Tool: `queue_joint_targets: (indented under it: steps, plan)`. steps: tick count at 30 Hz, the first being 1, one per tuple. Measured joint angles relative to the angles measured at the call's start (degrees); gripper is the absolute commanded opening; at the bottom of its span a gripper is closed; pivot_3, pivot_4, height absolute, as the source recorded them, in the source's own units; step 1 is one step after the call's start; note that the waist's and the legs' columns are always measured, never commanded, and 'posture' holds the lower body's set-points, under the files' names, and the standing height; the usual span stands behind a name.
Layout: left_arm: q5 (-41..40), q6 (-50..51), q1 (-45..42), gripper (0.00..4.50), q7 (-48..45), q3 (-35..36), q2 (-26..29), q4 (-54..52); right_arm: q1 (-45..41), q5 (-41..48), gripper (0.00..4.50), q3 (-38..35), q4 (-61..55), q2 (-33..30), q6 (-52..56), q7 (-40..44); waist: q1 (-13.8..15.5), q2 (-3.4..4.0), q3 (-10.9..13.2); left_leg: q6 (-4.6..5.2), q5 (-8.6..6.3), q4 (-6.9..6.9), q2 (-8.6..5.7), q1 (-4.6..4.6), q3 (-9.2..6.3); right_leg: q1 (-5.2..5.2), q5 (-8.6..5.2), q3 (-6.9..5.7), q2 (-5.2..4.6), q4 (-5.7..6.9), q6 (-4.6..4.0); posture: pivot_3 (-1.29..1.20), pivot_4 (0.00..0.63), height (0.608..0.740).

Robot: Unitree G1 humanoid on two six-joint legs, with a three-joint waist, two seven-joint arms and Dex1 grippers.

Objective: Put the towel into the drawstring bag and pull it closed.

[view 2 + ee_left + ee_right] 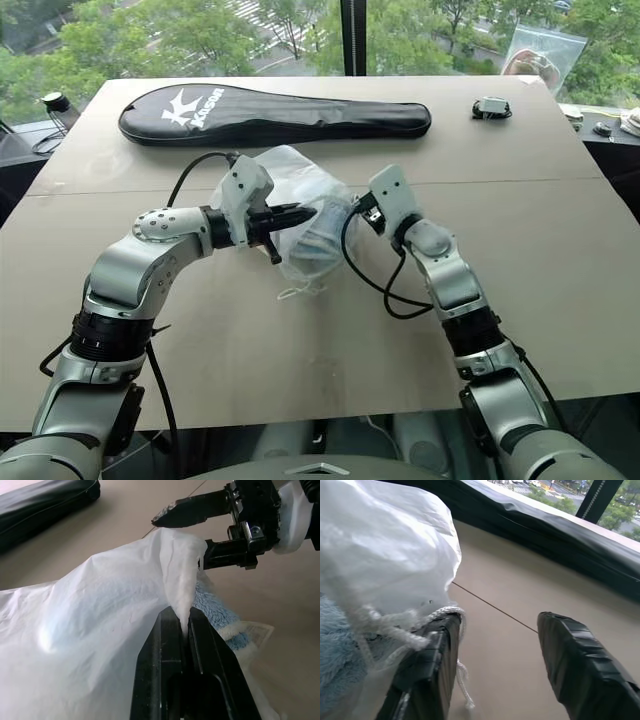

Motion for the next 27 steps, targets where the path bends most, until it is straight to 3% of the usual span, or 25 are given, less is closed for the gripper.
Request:
queue_joint_targets:
  steps: [3, 9, 20, 23, 27]
  plan:
    - [0.2, 0.0, 0.0, 0.00, 0.2, 0.0, -0.1, 0.0, 0.1, 0.4, 0.06, -0.6, 0.5, 1.1, -1.6, -0.2, 0.0, 0.00, 0.0, 0.00, 0.00, 0.00, 0.00, 0.00, -0.02, 0.00, 0.00, -0.02, 0.00, 0.01, 0.00, 0.00, 0.150, 0.740]
    - [0.4, -1.3, 0.0, 0.00, 0.0, 0.0, -0.1, 0.1, 3.9, 1.4, 0.06, -4.3, -1.2, 1.9, -3.1, -2.8, 0.1, 0.00, 0.0, 0.00, 0.00, 0.00, 0.00, -0.01, -0.02, 0.00, 0.00, -0.01, -0.02, 0.00, 0.00, 0.00, 0.150, 0.740]
    - [2.5, -12.6, -4.7, 0.00, -7.7, -0.3, -0.7, 11.5, 10.7, 4.0, 0.06, -10.2, -20.2, 2.2, 5.8, -8.4, 0.1, 0.01, 0.0, 0.00, 0.00, 0.00, -0.01, 0.03, -0.01, 0.00, -0.01, -0.01, 0.02, 0.09, -0.01, 0.00, 0.150, 0.740]
    - [-3.1, -6.9, -6.4, 0.79, -12.2, 1.4, -0.7, 13.7, 11.6, 4.3, 0.00, -10.0, -24.3, 2.7, 9.0, -9.1, -0.2, 0.02, 0.0, 0.01, 0.00, 0.03, 0.00, 0.01, 0.04, -0.03, -0.01, 0.05, 0.03, 0.09, 0.00, 0.00, 0.150, 0.740]
    - [-12.1, 3.2, -2.3, 2.47, -15.3, 7.9, 4.6, 8.0, 12.0, 4.4, 0.00, -9.5, -26.9, 3.1, 11.5, -10.0, -1.0, 0.04, 0.0, 0.01, 0.00, 0.02, 0.05, 0.00, 0.04, -0.14, -0.02, 0.09, 0.06, 0.16, -0.02, 0.00, 0.150, 0.740]
